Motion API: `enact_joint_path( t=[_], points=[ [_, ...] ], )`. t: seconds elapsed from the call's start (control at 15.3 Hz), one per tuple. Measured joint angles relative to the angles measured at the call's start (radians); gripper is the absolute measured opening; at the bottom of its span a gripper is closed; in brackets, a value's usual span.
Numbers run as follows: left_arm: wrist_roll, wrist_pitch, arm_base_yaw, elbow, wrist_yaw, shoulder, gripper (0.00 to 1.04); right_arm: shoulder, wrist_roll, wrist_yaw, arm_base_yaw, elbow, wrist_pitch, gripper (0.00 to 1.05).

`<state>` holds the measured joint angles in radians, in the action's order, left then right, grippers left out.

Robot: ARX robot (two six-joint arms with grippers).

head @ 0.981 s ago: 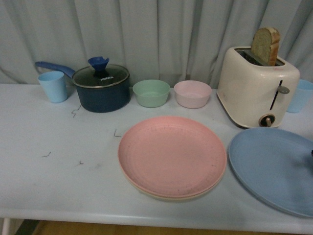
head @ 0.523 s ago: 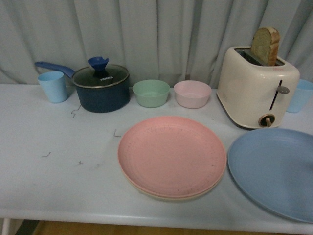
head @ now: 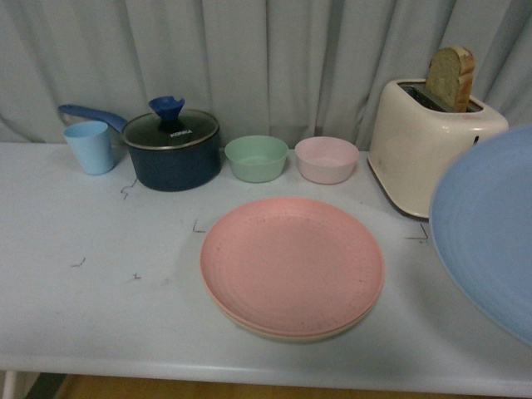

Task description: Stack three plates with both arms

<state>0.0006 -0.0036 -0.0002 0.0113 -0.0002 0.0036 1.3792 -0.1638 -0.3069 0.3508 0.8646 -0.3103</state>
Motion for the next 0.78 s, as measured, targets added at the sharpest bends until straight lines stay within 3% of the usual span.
enact_joint_path(
  t=[0.13,0.46,0.59,0.78],
  points=[
    [0.000,0.000,0.000,0.000,0.000,0.000,0.98,-0.066,0.026,-0.008,-0.055,0.010,0.014,0.03],
    [0.000,0.000,0.000,0.000,0.000,0.000,0.98,0.060,0.171,0.049,-0.314,0.015,0.189,0.03],
    [0.000,0.000,0.000,0.000,0.000,0.000,0.98,0.189,0.298,0.066,-0.435,0.025,0.305,0.03],
    [0.000,0.000,0.000,0.000,0.000,0.000,0.98,0.355,0.426,0.098,-0.490,0.091,0.405,0.03]
  ],
)
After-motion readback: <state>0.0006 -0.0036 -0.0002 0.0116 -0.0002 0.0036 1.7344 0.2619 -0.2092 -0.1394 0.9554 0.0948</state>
